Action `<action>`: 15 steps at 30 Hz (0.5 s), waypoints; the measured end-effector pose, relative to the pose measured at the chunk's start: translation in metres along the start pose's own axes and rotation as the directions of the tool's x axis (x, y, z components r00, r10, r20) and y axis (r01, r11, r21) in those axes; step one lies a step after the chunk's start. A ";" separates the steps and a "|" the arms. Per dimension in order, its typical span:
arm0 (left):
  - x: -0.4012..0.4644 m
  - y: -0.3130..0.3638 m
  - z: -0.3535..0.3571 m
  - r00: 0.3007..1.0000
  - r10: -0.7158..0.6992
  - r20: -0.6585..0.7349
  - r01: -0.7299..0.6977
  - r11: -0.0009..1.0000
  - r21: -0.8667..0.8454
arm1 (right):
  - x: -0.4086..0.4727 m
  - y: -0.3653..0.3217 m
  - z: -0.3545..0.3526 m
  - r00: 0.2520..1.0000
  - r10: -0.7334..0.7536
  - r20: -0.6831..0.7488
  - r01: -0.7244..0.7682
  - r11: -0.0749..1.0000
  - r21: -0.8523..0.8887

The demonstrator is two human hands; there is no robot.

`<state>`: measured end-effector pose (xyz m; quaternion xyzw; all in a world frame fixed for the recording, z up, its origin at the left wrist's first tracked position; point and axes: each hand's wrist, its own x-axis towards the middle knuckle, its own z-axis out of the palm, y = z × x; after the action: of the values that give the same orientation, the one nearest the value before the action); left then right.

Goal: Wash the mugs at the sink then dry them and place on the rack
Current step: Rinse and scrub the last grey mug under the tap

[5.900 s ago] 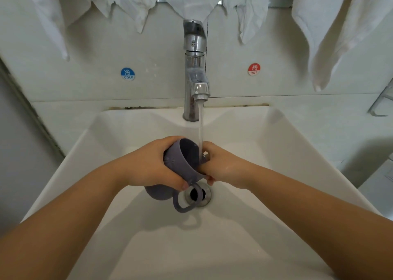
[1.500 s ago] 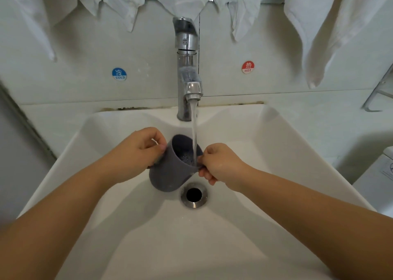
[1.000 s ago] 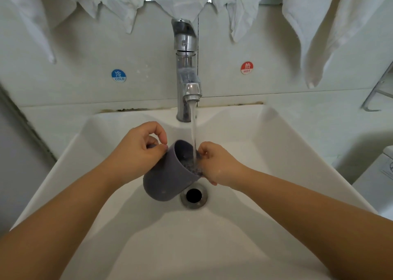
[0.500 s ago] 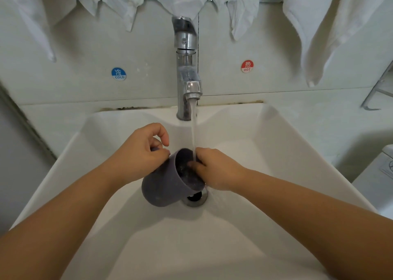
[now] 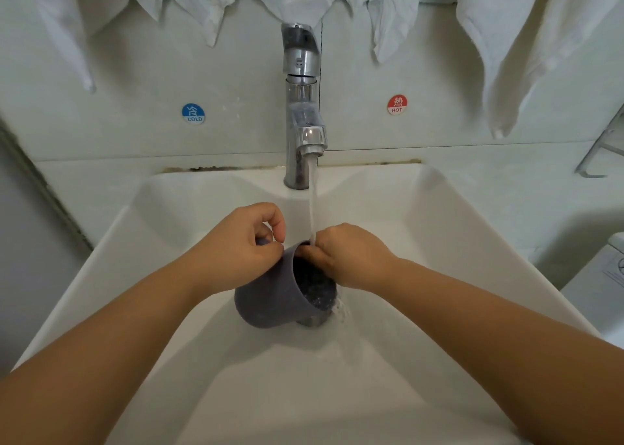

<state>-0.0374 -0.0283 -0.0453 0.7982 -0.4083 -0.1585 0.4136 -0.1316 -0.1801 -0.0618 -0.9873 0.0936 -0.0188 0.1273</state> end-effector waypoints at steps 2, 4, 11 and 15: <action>0.001 -0.001 -0.003 0.999 -0.001 -0.034 0.000 1.000 -0.027 | 0.001 0.007 0.004 0.992 0.114 0.062 -0.129 0.930 0.343; 0.001 -0.002 -0.005 0.998 -0.001 -0.070 -0.003 0.999 -0.048 | -0.002 0.011 0.008 0.962 0.196 0.188 -0.268 0.797 0.541; 0.002 0.000 0.001 0.990 0.029 -0.140 -0.028 1.000 0.007 | -0.010 -0.008 0.018 0.770 0.198 0.606 -0.636 0.313 0.706; 0.003 0.000 0.002 0.977 -0.002 -0.211 -0.008 0.999 -0.047 | -0.009 -0.008 0.013 0.725 0.180 0.665 -0.688 0.157 0.709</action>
<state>-0.0368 -0.0319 -0.0460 0.7998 -0.3594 -0.0820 0.4738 -0.1385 -0.1671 -0.0725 -0.6215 0.3234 0.1877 0.6884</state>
